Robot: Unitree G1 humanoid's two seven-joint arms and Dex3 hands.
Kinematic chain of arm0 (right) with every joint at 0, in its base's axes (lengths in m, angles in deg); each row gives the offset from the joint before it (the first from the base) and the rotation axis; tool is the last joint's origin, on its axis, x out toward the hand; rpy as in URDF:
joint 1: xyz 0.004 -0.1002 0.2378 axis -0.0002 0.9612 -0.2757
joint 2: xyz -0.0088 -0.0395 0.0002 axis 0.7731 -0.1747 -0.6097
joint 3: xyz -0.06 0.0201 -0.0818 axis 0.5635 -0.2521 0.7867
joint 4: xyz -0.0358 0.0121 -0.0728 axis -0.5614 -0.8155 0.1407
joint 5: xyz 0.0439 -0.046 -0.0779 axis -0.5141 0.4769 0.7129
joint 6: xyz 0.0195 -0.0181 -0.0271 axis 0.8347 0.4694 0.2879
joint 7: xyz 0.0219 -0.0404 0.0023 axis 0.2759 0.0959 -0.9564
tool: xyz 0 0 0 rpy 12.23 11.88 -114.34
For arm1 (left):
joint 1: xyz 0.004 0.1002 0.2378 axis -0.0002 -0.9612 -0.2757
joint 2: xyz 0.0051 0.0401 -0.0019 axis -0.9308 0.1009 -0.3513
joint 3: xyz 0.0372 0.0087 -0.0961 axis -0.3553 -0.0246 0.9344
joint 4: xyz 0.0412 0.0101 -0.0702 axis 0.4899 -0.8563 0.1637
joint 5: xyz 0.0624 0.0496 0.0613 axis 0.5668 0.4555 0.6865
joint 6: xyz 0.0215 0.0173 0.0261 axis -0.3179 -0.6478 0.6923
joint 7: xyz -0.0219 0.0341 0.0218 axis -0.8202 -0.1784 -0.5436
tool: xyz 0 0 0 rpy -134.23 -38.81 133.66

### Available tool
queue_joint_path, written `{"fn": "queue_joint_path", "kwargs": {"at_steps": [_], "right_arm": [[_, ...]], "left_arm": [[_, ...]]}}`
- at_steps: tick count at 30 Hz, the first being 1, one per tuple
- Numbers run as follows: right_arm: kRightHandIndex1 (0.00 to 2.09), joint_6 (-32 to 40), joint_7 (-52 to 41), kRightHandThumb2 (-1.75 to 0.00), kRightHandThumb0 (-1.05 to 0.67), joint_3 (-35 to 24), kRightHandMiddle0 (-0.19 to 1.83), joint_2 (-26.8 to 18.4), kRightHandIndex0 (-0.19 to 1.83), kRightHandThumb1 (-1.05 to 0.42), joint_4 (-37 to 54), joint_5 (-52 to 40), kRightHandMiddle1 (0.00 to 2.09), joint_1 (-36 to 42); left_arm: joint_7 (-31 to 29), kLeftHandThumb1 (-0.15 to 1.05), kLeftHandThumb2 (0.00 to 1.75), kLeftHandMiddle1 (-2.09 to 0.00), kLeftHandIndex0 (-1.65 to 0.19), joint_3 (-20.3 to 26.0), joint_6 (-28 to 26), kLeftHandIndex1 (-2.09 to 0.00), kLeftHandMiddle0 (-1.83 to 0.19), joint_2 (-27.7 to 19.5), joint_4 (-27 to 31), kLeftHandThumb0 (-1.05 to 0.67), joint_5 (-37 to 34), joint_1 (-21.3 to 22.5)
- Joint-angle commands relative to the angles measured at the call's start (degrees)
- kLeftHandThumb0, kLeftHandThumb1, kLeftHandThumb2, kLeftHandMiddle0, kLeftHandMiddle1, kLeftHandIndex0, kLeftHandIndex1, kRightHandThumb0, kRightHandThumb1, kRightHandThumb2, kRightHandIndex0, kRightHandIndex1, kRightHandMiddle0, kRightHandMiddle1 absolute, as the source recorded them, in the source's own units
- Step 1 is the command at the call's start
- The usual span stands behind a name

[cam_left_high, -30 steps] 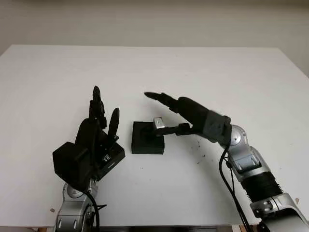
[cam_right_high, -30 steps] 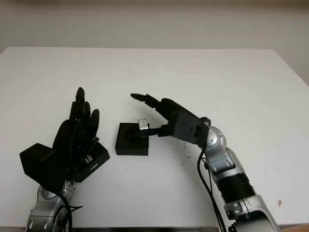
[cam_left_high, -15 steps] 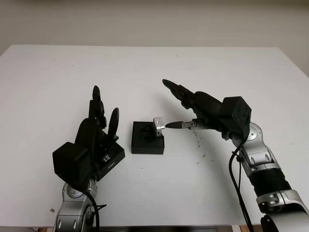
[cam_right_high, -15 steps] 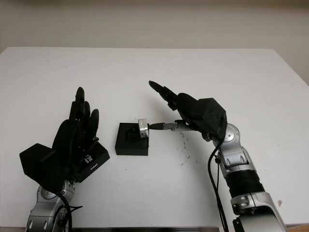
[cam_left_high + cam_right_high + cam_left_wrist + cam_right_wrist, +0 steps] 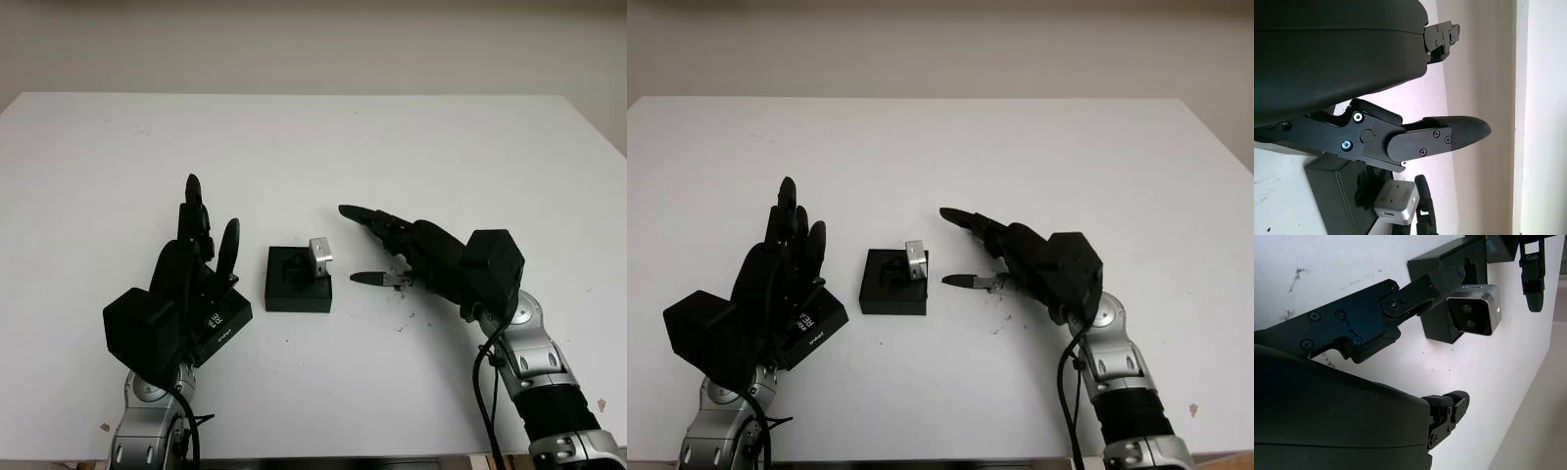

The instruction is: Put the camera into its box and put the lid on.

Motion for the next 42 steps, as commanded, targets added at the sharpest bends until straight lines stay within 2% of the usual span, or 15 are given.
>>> {"fn": "queue_joint_path", "kwargs": {"at_steps": [1, 6, 15, 20, 26, 42], "right_arm": [[0.07, -0.53, 0.83, -0.06, -0.59, -0.02, 0.28, 0.82, -0.05, -0.86, 1.36, -0.02, 0.24, 0.80], [0.08, -3.17, 3.23, -0.06, -0.56, 0.32, 0.33, 2.20, -0.01, -0.89, 1.09, 0.95, 0.30, 2.19], [0.08, -7.24, 5.09, -0.06, -0.54, 0.48, 0.27, 4.18, 0.02, -0.90, 0.13, 1.07, 0.36, 3.21], [0.06, -9.24, 5.90, -0.05, -0.54, 0.57, 0.12, 5.14, 0.04, -0.91, -0.09, 1.25, 0.69, 3.77], [0.06, -10.75, 6.97, -0.06, -0.53, 0.84, 0.03, 5.90, 0.05, -0.92, -0.01, 1.40, 0.90, 4.35], [0.06, -11.96, 7.83, -0.05, -0.51, 1.54, 0.05, 5.68, 0.06, -0.92, 0.14, 3.63, 1.13, 4.76]], "left_arm": [[0.09, 1.05, 0.53, -0.05, 0.19, 0.12, -0.02, -0.03, 0.19, 0.19, 0.94, -0.68, -0.27, -0.70], [0.27, 1.05, 0.52, -0.05, 0.19, 0.10, -0.08, -0.04, 0.19, 0.25, 0.62, -0.70, -0.35, -0.56], [-0.30, 1.05, 0.53, -0.04, 0.19, 0.21, 0.66, -0.03, 0.19, 0.11, -0.28, -0.69, -0.84, -0.21], [-0.56, 1.05, 0.53, -0.03, 0.19, 0.20, 1.55, -0.03, 0.19, -0.20, -1.04, -0.69, -0.85, -0.10], [-0.66, 1.05, 0.54, -0.03, 0.19, 0.11, 0.97, -0.02, 0.19, -0.50, -0.86, -0.69, -0.61, -0.12], [-0.50, 1.05, 0.54, -0.03, 0.19, -0.01, 1.49, -0.02, 0.19, -0.20, -1.14, -0.69, -0.50, -0.04]]}}
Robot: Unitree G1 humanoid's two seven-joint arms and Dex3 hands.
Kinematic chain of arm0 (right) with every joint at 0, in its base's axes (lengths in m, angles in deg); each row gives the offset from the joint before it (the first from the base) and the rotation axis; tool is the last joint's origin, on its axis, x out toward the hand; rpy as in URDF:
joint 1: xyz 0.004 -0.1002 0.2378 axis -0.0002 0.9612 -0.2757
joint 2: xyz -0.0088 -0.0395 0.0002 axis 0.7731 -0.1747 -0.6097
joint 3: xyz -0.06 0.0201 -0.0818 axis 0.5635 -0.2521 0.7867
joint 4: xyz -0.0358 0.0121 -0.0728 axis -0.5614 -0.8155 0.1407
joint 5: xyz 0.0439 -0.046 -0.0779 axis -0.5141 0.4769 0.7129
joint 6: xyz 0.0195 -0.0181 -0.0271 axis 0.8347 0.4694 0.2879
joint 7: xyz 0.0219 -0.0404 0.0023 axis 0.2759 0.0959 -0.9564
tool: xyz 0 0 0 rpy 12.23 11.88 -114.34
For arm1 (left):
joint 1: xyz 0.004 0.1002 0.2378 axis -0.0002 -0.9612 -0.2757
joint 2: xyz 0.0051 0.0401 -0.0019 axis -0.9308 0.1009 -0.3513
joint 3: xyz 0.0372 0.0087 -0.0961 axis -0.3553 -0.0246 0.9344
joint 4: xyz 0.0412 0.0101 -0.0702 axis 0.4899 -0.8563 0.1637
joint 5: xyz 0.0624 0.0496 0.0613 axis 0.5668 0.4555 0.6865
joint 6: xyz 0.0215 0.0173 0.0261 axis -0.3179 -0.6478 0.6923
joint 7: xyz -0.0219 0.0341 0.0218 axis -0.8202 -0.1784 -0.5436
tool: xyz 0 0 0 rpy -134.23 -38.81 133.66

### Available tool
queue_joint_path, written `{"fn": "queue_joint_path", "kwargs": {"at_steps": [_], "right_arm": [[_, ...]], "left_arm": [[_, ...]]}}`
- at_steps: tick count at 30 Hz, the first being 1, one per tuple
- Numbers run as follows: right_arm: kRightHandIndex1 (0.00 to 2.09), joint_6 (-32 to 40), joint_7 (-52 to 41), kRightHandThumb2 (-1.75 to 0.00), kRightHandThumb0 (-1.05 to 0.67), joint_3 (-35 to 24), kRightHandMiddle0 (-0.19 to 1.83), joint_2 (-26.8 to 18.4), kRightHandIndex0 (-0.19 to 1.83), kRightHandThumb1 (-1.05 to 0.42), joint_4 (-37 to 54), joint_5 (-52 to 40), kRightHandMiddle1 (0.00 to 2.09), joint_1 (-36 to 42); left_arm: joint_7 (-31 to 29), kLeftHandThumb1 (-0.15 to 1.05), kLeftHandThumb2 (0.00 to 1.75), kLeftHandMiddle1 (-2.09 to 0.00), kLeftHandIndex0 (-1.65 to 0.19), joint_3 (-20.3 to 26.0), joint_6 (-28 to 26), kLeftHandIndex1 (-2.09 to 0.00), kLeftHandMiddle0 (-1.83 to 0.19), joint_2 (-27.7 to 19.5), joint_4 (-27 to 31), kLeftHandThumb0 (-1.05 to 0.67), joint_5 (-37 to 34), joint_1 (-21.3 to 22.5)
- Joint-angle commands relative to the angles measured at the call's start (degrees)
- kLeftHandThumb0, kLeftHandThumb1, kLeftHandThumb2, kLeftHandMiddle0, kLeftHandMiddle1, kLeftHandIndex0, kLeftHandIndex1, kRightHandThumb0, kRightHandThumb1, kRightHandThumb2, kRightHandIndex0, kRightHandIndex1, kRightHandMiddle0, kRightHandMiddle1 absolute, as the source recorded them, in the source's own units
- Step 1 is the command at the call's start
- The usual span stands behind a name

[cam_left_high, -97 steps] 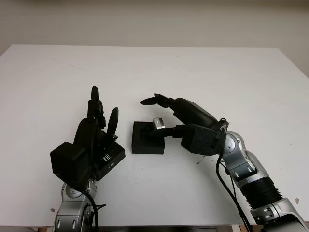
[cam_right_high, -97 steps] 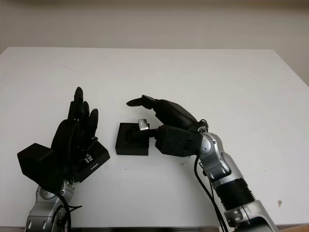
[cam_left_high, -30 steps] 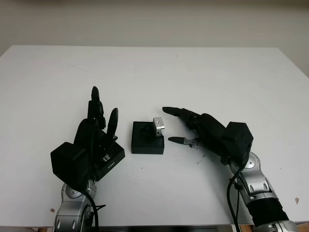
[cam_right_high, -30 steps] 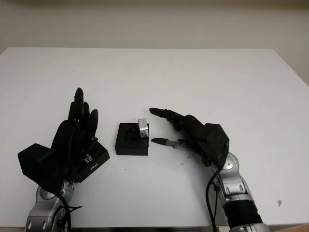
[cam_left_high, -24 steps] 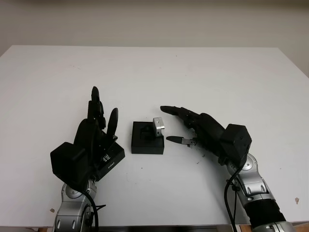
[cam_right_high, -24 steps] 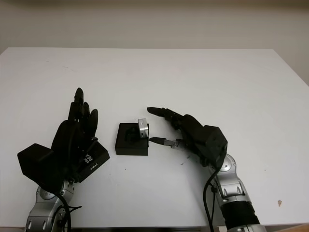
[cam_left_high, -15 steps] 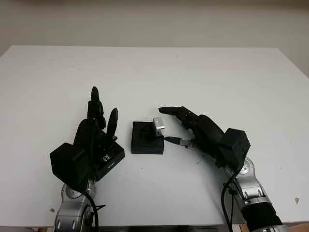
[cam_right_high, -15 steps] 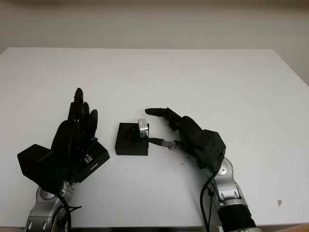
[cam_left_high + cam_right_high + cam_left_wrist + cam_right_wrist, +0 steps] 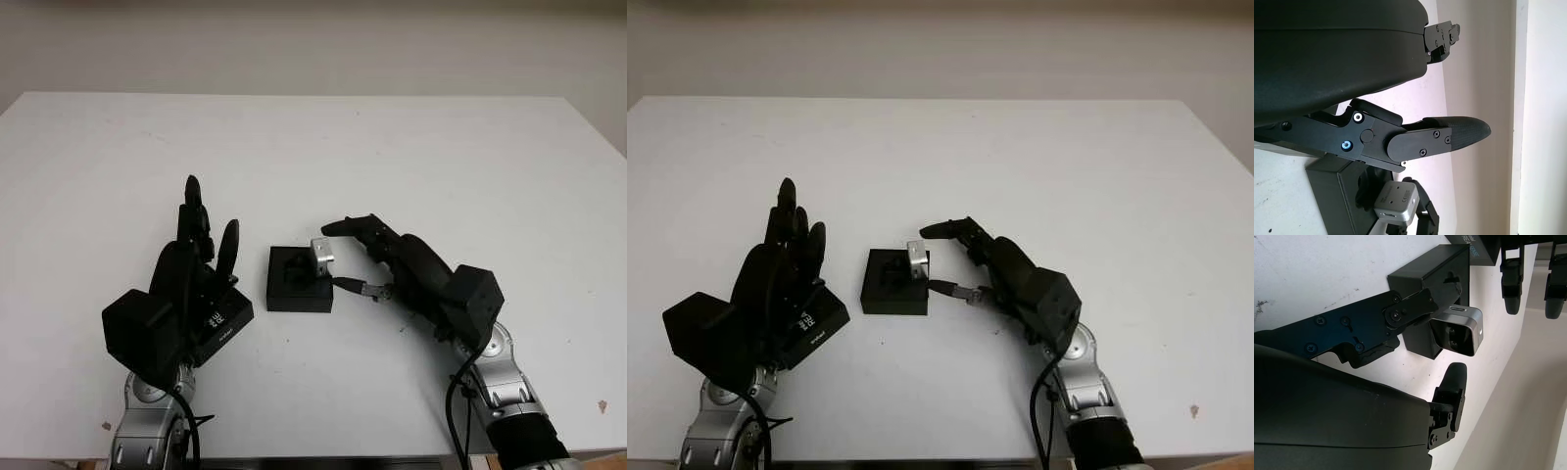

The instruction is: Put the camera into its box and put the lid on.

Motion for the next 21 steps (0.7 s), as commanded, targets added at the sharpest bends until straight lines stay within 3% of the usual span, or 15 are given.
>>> {"fn": "queue_joint_path", "kwargs": {"at_steps": [1, 21], "right_arm": [[0.05, -0.77, -0.03, -0.06, -0.51, 0.53, 0.04, -0.37, 0.06, -0.92, 0.50, 0.55, 1.13, 0.35], [0.06, -3.22, 0.69, -0.05, -0.54, 2.15, 0.03, 0.77, 0.08, -0.92, -0.93, 2.01, 1.25, -0.46]], "left_arm": [[-0.07, 1.05, 0.54, -0.03, 0.19, 0.00, 0.28, -0.02, 0.19, -0.07, -0.24, -0.69, 0.07, 0.01], [0.07, 1.05, 0.53, -0.03, 0.19, -0.02, 0.38, -0.03, 0.19, 0.00, -0.49, -0.69, 0.33, 0.07]]}}
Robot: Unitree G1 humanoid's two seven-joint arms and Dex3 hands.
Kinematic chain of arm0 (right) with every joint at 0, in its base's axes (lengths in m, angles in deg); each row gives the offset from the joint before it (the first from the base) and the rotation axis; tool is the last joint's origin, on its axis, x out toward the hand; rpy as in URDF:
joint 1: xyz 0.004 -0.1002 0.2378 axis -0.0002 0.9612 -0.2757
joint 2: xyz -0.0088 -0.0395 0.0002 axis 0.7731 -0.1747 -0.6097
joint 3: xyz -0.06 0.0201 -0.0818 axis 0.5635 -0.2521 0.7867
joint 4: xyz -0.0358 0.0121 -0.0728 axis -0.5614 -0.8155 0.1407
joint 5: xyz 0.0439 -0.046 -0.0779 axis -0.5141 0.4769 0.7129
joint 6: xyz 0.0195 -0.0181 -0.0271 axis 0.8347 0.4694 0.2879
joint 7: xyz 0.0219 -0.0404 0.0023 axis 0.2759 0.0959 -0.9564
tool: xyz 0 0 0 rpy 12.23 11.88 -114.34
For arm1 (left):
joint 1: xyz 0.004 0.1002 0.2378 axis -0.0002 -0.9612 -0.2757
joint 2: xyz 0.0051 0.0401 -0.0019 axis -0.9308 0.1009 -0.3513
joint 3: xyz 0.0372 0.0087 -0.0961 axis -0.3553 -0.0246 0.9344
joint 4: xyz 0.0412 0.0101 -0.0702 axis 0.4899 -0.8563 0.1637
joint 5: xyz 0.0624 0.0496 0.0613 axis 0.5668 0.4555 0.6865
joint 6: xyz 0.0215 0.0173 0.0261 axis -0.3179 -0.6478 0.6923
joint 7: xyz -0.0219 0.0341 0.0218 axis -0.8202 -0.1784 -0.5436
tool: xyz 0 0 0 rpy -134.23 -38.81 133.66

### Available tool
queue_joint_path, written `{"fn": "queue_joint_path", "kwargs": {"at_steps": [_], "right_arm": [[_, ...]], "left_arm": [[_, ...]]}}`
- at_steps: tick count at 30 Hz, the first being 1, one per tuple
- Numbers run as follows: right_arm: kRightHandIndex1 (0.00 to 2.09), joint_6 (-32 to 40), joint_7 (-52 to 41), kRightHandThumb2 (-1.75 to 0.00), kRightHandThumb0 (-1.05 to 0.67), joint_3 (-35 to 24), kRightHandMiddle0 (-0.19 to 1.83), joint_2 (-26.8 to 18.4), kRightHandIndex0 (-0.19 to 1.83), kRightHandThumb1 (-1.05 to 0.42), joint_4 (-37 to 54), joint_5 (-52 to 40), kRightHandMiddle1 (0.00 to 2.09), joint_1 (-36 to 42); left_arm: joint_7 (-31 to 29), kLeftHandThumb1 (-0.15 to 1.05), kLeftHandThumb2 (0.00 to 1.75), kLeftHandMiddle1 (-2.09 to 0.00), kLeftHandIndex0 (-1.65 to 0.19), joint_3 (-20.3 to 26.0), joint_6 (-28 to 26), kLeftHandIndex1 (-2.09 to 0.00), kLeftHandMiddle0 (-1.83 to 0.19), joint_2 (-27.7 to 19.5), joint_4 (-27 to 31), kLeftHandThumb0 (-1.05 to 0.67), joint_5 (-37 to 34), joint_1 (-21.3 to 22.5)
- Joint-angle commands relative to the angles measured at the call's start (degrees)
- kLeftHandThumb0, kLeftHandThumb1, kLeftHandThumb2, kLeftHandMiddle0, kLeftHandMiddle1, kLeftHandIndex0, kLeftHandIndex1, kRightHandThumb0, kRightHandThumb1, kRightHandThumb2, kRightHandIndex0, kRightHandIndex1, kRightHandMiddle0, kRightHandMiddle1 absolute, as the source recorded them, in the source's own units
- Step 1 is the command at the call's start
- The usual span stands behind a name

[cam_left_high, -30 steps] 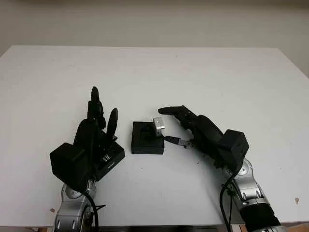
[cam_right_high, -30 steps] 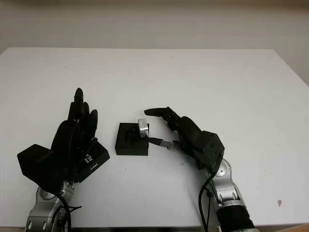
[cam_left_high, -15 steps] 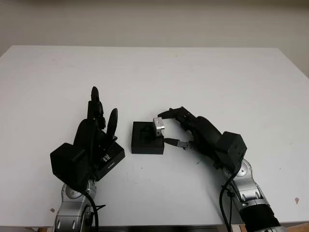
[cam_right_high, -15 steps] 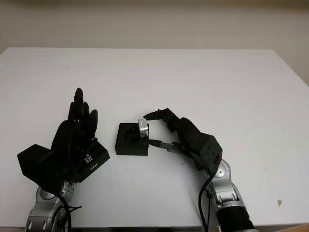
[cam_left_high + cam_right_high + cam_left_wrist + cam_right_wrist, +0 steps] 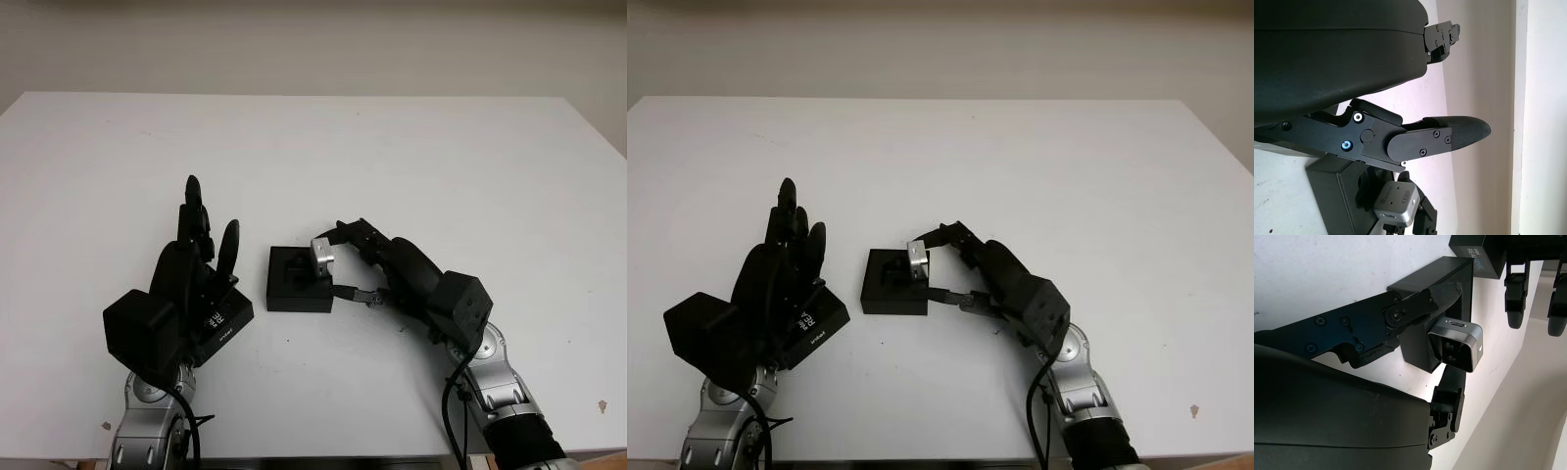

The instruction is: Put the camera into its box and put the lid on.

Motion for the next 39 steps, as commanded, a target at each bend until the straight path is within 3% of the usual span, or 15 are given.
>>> {"fn": "queue_joint_path", "kwargs": {"at_steps": [1, 11, 20, 39], "right_arm": [[0.06, -0.94, 0.19, -0.06, -0.54, 0.21, 0.03, 0.27, 0.08, -0.92, -0.18, -0.02, 1.26, -0.54], [0.07, -1.04, 0.81, -0.06, -0.41, -0.29, 0.07, 1.12, 0.09, -0.99, -0.72, -0.90, 1.40, -0.60], [0.08, -2.66, 3.08, -0.09, -0.38, -0.37, 0.10, 2.22, 0.15, -1.05, -1.21, -0.84, 1.67, -0.14], [0.09, -0.15, 2.12, -0.09, -0.36, 0.03, 0.06, 0.87, 0.17, -1.05, 2.37, -0.82, 1.74, -0.38]], "left_arm": [[-0.13, 1.05, 0.53, -0.03, 0.19, 0.02, 0.49, -0.03, 0.19, -0.05, -0.56, -0.69, -0.04, 0.07], [-0.35, 1.05, 0.54, -0.03, 0.19, -0.08, 1.34, -0.02, 0.19, -0.20, -1.28, -0.69, 0.17, 0.15], [-0.33, 1.05, 0.54, -0.03, 0.19, -0.13, 1.39, -0.03, 0.19, -0.05, -1.03, -0.69, 0.01, -0.08], [-0.35, 1.05, 0.55, -0.02, 0.19, -0.36, 1.83, -0.02, 0.19, 0.05, -1.29, -0.67, 0.39, -0.29]]}}
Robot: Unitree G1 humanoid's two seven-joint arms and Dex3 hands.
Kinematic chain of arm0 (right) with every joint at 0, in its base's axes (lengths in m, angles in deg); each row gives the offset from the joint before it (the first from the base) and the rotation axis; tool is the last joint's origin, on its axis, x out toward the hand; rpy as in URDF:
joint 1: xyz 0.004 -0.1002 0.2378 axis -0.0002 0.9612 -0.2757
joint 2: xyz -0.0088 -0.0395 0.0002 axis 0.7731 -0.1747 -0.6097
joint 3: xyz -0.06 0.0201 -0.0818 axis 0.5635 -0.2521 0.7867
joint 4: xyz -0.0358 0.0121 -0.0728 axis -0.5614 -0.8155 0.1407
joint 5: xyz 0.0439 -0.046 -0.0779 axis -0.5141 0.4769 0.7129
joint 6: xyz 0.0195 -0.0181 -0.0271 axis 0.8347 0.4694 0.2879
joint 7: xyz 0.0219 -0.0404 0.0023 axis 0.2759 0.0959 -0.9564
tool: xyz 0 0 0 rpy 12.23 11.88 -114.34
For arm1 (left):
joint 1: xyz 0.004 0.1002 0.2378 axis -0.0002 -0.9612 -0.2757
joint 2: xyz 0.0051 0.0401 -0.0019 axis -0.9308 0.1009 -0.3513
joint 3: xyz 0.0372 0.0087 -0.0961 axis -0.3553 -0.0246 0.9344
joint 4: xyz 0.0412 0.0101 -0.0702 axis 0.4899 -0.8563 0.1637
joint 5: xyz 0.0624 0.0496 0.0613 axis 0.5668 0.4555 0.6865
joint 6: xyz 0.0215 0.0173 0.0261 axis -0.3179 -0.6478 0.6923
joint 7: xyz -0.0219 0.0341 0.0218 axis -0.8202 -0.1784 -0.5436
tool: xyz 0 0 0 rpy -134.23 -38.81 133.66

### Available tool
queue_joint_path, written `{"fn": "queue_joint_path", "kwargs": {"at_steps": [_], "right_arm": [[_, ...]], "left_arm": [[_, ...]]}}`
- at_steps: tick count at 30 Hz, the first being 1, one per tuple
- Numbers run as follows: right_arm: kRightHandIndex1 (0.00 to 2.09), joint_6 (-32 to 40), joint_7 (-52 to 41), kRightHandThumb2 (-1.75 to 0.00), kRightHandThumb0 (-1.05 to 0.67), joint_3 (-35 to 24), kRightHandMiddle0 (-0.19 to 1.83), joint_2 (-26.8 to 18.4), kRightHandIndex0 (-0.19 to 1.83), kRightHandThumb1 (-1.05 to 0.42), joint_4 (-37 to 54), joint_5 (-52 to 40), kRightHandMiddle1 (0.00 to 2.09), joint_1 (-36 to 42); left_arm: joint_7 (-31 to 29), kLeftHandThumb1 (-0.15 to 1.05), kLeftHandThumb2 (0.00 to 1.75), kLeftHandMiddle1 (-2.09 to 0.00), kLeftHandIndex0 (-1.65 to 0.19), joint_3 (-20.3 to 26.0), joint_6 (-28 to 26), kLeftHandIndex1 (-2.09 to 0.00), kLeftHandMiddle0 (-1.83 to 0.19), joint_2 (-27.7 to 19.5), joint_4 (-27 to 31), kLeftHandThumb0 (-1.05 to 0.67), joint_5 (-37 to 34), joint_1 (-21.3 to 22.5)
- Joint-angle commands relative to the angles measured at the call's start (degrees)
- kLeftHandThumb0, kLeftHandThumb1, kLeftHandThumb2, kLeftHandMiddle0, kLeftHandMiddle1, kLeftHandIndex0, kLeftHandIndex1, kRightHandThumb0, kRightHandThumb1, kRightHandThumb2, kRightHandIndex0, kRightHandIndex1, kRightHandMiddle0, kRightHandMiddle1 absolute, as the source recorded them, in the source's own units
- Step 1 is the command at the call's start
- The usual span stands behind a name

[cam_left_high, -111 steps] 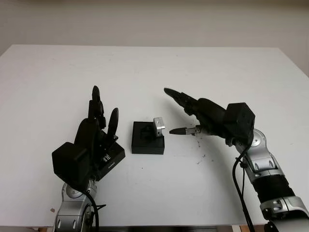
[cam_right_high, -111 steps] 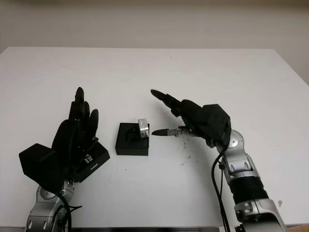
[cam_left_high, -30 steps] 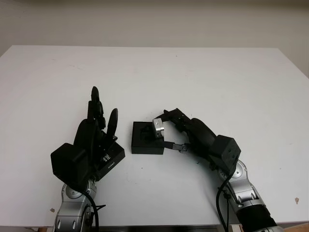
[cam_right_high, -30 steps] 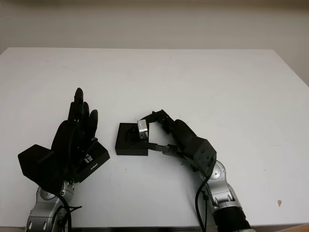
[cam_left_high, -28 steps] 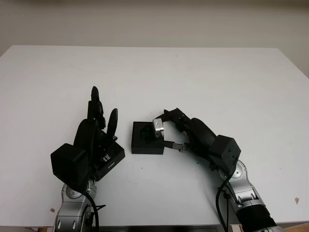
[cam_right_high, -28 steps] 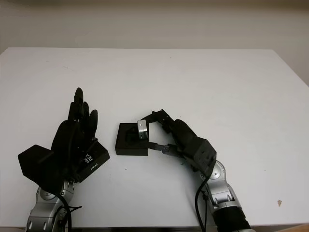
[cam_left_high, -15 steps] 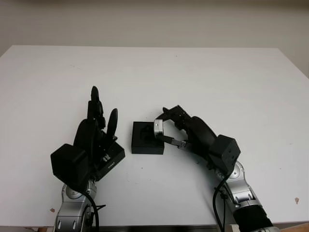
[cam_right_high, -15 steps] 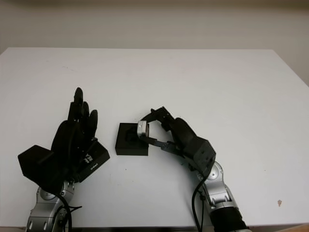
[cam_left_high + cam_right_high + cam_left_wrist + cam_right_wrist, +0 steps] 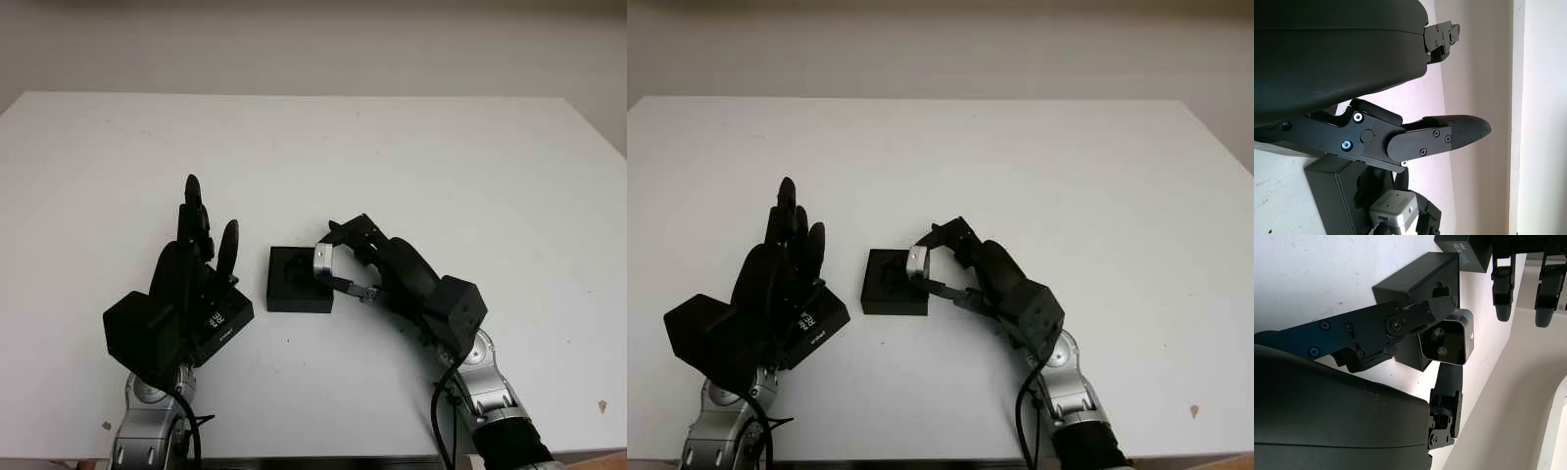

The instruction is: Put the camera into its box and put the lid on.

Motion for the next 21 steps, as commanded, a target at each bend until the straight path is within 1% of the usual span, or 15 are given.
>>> {"fn": "queue_joint_path", "kwargs": {"at_steps": [1, 6, 8, 13, 17, 21], "right_arm": [[0.10, 1.95, -0.69, -0.10, -0.36, -0.34, 0.05, -1.24, 0.18, -1.05, 3.35, -0.05, 1.75, -1.48], [0.11, 5.49, -3.19, -0.08, -0.39, -1.00, 0.10, -4.33, 0.22, -1.05, 8.13, 0.18, 1.80, -6.14], [0.12, 7.46, -5.19, -0.07, -0.41, -0.91, 0.11, -6.40, 0.23, -1.05, 10.16, 0.67, 1.81, -8.77], [0.13, 12.72, -9.79, -0.05, -0.44, -0.92, 0.25, -10.12, 0.27, -1.02, 13.29, 0.54, 1.78, -13.92], [0.14, 16.16, -14.53, -0.05, -0.42, -1.05, 0.32, -12.74, 0.30, -0.98, 13.76, -0.77, 1.70, -18.30], [0.14, 16.15, -18.41, -0.05, -0.41, 0.05, 0.35, -15.00, 0.33, -0.97, 11.80, 0.08, 1.66, -22.18]], "left_arm": [[0.02, 1.05, 0.56, -0.03, 0.19, -0.34, 0.45, -0.02, 0.19, 0.06, -0.49, -0.67, 0.27, -0.32], [0.57, 1.05, 0.56, -0.03, 0.19, -0.72, -0.02, -0.02, 0.19, 0.61, -0.11, -0.66, 0.55, -0.37], [0.89, 1.05, 0.56, -0.03, 0.19, -0.87, -0.44, -0.03, 0.19, 1.07, 0.17, -0.66, 0.38, -0.44], [1.43, 1.05, 0.55, -0.04, 0.19, -1.54, -1.10, -0.02, 0.19, 1.84, 0.81, -0.67, 0.70, -0.45], [2.24, 1.05, 0.55, -0.04, 0.19, -2.30, -1.47, -0.02, 0.19, 2.24, 1.11, -0.67, 1.62, -0.35], [3.10, 1.05, 0.56, -0.04, 0.19, -2.97, -1.46, -0.02, 0.19, 2.79, 1.09, -0.67, 2.51, -0.14]]}}
